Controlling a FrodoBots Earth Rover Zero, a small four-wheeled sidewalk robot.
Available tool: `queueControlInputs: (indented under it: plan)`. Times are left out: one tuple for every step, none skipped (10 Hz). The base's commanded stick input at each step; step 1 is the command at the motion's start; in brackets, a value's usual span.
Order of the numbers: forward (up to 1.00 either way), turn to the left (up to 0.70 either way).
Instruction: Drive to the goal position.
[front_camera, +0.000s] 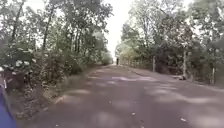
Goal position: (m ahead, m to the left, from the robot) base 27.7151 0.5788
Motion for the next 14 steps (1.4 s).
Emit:
queueControlInputs:
  plan:
    - [0.7,0.0]
    - [0.7,0.0]
    - [0.7,0.0]
    - [0.7,0.0]
    - [0.7,0.0]
    - [0.7,0.0]
    - [0.7,0.0]
    - [0.7,0.0]
    - [0.7,0.0]
    - [0.7,0.0]
    - [0.7,0.0]
    - [0.7,0.0]
    - [0.7,0.0]
    - [0.7,0.0]
